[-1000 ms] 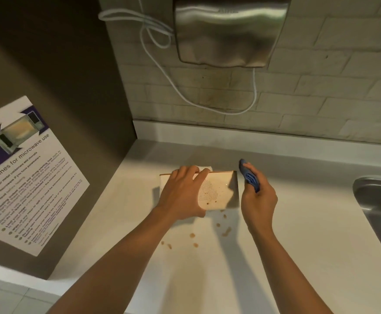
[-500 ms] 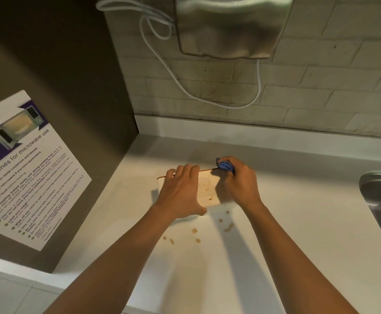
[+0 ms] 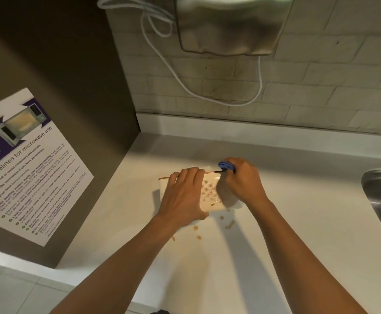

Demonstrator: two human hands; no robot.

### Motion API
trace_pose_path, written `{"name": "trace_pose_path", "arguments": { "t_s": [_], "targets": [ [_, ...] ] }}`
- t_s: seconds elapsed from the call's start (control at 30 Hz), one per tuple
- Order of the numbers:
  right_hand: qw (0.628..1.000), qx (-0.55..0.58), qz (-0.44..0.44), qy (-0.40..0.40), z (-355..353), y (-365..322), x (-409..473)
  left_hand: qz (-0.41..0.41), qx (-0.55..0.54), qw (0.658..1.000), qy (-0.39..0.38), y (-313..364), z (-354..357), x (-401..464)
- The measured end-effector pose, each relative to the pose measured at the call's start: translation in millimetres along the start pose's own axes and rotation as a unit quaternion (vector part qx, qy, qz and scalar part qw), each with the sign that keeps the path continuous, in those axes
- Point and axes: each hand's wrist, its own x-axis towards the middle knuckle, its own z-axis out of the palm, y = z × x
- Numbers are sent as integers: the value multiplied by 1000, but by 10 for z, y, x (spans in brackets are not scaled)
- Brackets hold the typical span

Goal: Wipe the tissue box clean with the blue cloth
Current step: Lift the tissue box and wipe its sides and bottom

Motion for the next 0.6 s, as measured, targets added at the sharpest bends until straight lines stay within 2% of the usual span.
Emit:
{"name": "trace_pose_path", "arguments": {
  "t_s": [0.17,0.4,0.5,0.6],
  "targets": [
    [999,5,-22,45,69,13,-142,-16,33,999,-6,-29,-14,-152],
    [999,34,-6,38,43,33,-208,-17,-36,999,-21,-603,-254,-427],
    [990,127,53,33,-32,5,-314,-50,-92,993,-48,-701,-288,-512],
    [976,149,130,96,-56,45,-562,-57,-136,988,-55,-728,-255,-501]
  ]
}}
